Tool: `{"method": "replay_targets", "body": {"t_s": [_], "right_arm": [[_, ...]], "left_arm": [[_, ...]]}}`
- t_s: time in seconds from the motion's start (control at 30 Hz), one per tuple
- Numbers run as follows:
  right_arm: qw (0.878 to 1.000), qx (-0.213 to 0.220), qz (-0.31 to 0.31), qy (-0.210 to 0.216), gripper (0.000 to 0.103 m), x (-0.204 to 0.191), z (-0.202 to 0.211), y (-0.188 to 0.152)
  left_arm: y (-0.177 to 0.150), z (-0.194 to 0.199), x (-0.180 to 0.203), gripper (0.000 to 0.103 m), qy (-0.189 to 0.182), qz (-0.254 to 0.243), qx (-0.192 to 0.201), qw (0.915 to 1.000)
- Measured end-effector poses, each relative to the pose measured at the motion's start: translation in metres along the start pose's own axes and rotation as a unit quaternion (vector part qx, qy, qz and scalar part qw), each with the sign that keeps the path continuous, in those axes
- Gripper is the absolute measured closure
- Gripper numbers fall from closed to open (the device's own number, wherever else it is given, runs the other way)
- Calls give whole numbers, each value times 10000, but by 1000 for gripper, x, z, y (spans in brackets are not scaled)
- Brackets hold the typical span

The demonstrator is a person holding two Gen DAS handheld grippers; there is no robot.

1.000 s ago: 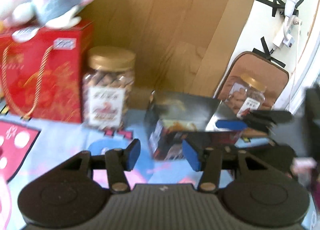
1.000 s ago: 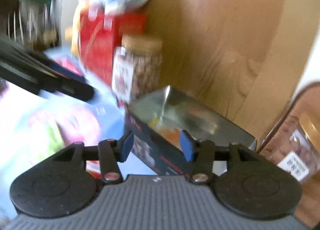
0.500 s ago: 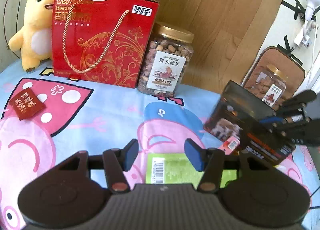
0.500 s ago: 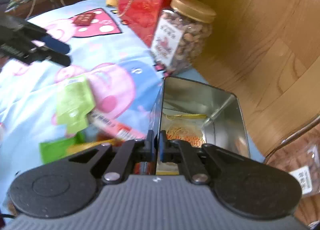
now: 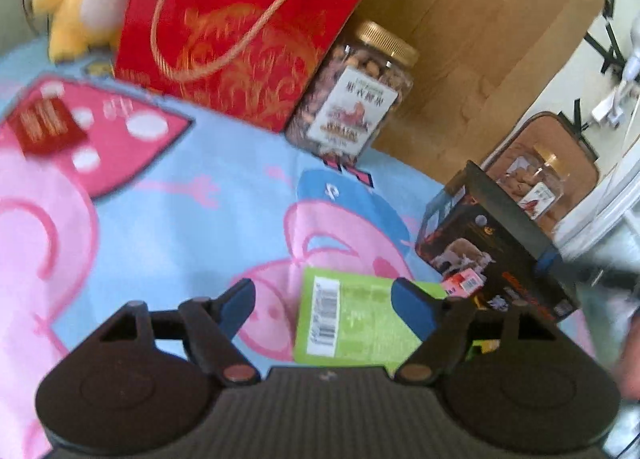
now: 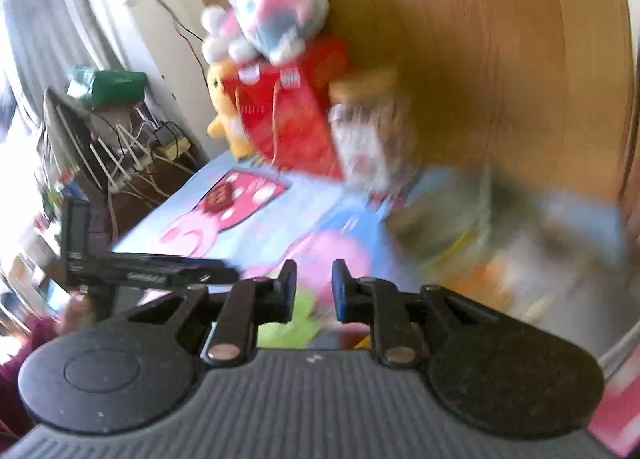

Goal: Organize snacks
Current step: 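Move the left tool to the green pouch and close on it, then lift the green pouch with the left tool toward the black box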

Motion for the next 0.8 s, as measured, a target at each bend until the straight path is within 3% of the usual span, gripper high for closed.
{"method": "replay_targets", "body": {"t_s": [0.1,0.23,0.33,0.4,0.43,0.47,0.5,0.53,0.6,0.73,0.77,0.8], "right_arm": [[9982,-261,-536,-33,80,8,-31,-26],[9927,-369,-1147,6,80,17,-61,-41],[9876,-360,-1484,365,96,13,-72,-45],[9863,-441,-1527,447,99,7,-79,-52],[9852,-528,-1547,518,100,5,-81,-56],[9837,-627,-1588,573,101,3,-82,-61],[9829,-690,-1597,608,101,-1,-85,-69],[9840,-671,-1516,656,101,-7,-86,-74],[9877,-556,-1300,667,101,-17,-81,-80],[9987,-68,-301,394,95,-40,-63,-85],[9990,63,-223,373,94,-40,-56,-85],[9991,225,-122,324,91,-38,-47,-83]], "left_arm": [[-8,-10,-6,22,-280,237,-78,9993],[-11,-10,-2,21,-328,163,16,9993],[-14,-11,5,21,-410,110,49,9991],[-16,-11,9,23,-449,53,47,9990],[-18,-11,10,29,-508,66,42,9987],[-21,-11,12,44,-559,92,-5,9984],[-24,-10,13,52,-557,93,-24,9984],[-27,-9,15,58,-579,106,-38,9983],[-36,-7,15,78,-763,219,-90,9968],[-52,5,16,76,-772,285,-38,9966],[-54,8,18,70,-766,266,-40,9967],[-55,11,19,57,-777,274,-34,9966]]}}
Point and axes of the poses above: each gripper's, at about its wrist camera, not at the fingertips, and z roughly against the way its jaws point, x to its right, y to its top, the point moved 3 cm from there along -z, roughly the way its jaws point, and after that the axes turned 12 degrees about -z, right-handed, at the moved point
